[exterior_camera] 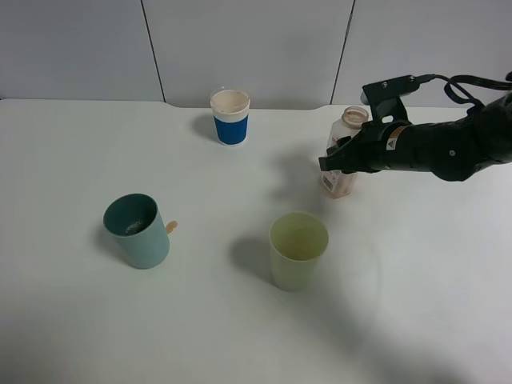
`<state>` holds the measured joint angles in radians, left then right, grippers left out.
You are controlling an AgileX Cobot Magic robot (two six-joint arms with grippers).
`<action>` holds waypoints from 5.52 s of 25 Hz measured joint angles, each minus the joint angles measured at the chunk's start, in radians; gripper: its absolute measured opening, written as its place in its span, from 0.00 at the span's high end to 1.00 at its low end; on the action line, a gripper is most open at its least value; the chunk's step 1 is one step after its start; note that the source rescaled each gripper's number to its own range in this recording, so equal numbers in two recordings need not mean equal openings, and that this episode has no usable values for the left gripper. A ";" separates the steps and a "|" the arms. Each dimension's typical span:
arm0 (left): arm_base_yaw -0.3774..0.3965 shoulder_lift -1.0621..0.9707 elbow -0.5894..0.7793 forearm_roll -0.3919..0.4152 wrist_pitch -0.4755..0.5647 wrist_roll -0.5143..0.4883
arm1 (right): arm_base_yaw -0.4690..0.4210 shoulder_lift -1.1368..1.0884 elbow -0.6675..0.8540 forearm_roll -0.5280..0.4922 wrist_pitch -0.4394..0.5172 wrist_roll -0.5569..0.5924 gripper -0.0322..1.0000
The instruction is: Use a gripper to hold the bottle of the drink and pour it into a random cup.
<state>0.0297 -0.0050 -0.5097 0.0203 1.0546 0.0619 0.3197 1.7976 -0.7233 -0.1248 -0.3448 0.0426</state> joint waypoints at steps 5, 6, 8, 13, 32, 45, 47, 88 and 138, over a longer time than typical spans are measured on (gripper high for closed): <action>0.000 0.000 0.000 0.000 0.000 0.000 | 0.000 0.005 0.000 0.000 -0.009 -0.012 0.97; 0.000 0.000 0.000 0.000 0.000 0.000 | 0.000 0.005 0.000 0.000 -0.012 -0.013 0.97; 0.000 0.000 0.000 0.000 0.000 0.000 | 0.000 0.005 0.000 0.000 -0.012 -0.013 0.97; 0.000 0.000 0.000 0.000 0.000 0.000 | 0.000 0.005 0.000 0.000 -0.012 -0.031 0.97; 0.000 0.000 0.000 0.000 0.000 0.000 | 0.000 -0.053 0.001 -0.004 0.054 0.026 0.00; 0.000 0.000 0.000 0.000 0.000 0.000 | 0.000 -0.374 0.001 -0.008 0.121 0.065 0.00; 0.000 0.000 0.000 0.000 0.000 0.000 | 0.000 -0.425 0.001 -0.024 0.143 0.065 0.00; 0.000 0.000 0.000 0.000 0.000 0.000 | -0.243 -1.650 0.001 -0.136 1.345 0.071 0.00; 0.000 0.000 0.000 0.000 0.000 0.000 | -0.244 -1.801 0.219 0.075 1.414 -0.035 0.00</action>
<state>0.0297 -0.0050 -0.5097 0.0203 1.0546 0.0619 0.0755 -0.0036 -0.5039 -0.0497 1.0694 0.0076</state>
